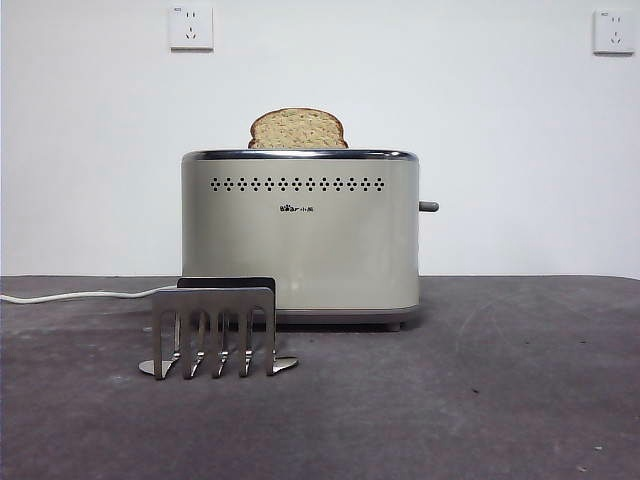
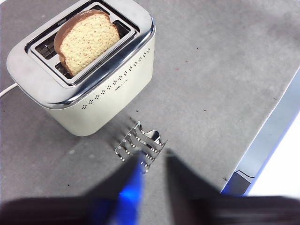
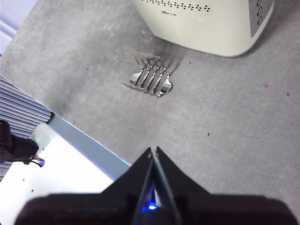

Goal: Pick up a slice of bread from the rack,put the bread on the toaster,press the button

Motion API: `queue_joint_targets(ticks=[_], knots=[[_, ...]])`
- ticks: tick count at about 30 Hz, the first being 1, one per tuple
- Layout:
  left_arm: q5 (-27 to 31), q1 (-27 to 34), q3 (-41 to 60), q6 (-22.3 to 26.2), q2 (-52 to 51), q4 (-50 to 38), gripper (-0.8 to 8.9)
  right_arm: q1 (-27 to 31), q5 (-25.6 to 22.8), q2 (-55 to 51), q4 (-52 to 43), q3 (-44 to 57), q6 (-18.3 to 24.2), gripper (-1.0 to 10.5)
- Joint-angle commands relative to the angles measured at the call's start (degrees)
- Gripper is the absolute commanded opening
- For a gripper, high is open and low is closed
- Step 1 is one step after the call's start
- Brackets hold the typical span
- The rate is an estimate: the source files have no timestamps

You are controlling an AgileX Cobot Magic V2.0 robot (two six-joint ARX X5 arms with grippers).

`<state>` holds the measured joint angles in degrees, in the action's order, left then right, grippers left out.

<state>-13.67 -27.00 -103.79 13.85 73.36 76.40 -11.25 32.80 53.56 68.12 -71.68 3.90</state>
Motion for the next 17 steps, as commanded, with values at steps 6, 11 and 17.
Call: queue_joint_targets(ticks=[6, 11, 17], knots=[[0.07, 0.0, 0.44, -0.37, -0.04, -0.66, -0.04, -0.07, -0.13, 0.04, -0.13, 0.24, 0.5, 0.0], [-0.02, 0.0, 0.46, -0.37, -0.04, -1.7, -0.04, -0.07, -0.15, 0.04, -0.13, 0.24, 0.5, 0.0], [3.41, 3.45, 0.46, 1.75, -3.04, -6.43, -0.03, -0.07, -0.13, 0.04, -0.15, 0.24, 0.52, 0.0]])
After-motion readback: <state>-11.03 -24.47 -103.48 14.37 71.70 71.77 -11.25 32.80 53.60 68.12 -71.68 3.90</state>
